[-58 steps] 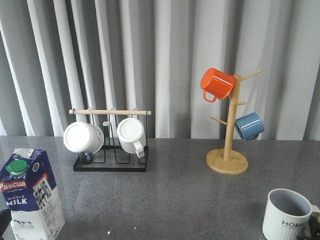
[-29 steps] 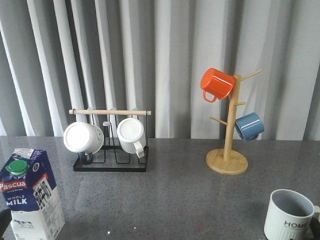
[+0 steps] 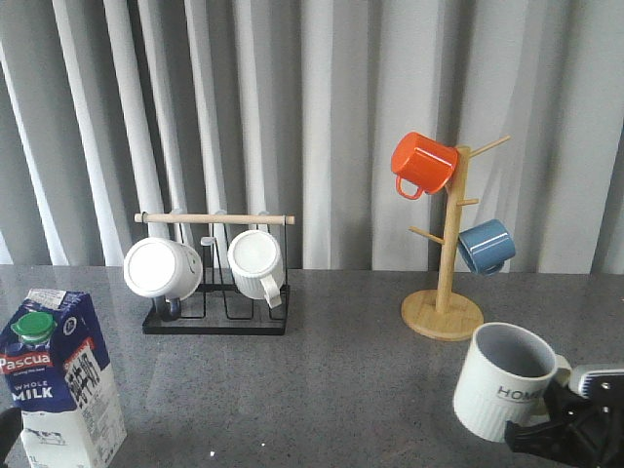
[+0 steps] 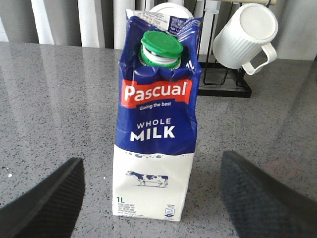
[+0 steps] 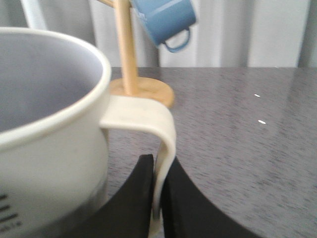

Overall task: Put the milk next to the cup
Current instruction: 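Slide the held mug with the right gripper toward the table center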

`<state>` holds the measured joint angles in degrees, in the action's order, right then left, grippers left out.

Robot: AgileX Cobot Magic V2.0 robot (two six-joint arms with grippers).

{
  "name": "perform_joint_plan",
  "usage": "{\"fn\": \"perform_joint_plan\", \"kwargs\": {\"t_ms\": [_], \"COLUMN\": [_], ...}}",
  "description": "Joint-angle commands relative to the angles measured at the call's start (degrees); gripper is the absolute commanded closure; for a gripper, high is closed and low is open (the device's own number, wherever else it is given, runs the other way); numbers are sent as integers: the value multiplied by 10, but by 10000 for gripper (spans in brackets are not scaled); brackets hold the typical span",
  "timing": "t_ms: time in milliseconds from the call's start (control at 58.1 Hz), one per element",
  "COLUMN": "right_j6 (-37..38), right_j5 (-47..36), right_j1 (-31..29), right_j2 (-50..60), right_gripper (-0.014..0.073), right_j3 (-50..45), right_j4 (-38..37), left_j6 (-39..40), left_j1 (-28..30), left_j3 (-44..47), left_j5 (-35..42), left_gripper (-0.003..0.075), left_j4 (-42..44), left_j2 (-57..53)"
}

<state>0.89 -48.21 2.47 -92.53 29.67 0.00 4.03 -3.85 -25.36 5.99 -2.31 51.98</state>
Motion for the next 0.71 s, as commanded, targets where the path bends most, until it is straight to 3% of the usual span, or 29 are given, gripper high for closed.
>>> {"fn": "perform_joint_plan", "kwargs": {"t_ms": [0, 344, 689], "right_j6": [-36, -168, -179], "right_j5": [-16, 0, -37], "right_j1": [46, 191, 260], "right_j2": [24, -36, -101], "right_gripper": [596, 596, 596], "right_j3": [30, 92, 135], "right_j4": [46, 217, 277], "left_j6": [3, 3, 3], "left_j1": [-3, -3, -3], "left_j3": [-20, -20, -20], "left_j5": [41, 41, 41], "left_gripper": [168, 168, 168], "left_j4": [-4, -4, -4], "left_j2": [-1, -1, -1]}}
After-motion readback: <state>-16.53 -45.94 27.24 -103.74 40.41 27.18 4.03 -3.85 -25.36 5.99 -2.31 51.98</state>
